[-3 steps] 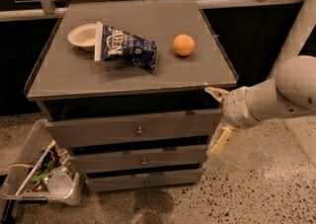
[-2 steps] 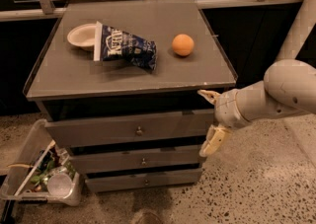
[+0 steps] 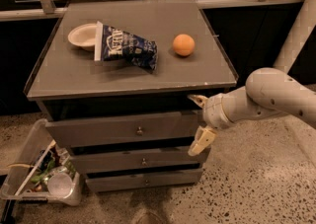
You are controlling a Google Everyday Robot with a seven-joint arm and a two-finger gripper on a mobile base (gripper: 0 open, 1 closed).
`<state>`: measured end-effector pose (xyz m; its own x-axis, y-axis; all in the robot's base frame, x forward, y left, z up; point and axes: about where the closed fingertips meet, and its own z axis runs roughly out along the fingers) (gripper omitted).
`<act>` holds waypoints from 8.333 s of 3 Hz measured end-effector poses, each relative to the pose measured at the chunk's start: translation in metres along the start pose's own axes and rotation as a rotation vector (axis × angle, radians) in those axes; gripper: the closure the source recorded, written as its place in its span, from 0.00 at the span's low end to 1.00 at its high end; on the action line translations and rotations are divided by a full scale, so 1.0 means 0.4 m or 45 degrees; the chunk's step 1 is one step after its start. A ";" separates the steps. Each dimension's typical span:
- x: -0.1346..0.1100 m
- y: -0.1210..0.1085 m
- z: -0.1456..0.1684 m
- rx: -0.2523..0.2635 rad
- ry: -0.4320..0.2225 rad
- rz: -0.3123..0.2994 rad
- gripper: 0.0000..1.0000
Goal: Open top drawer
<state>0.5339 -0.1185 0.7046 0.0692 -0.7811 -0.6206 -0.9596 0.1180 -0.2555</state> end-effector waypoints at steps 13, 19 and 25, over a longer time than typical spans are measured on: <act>0.063 -0.049 0.177 -0.061 -0.068 0.060 0.37; 0.066 0.014 0.137 -0.068 -0.064 0.073 0.83; 0.091 0.178 0.072 -0.148 -0.102 -0.016 0.69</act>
Offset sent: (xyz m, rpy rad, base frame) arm 0.0384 0.0151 -0.0505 0.0374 0.0036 -0.0177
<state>0.4761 -0.1210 0.6427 0.0988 -0.7300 -0.6763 -0.9833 0.0328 -0.1791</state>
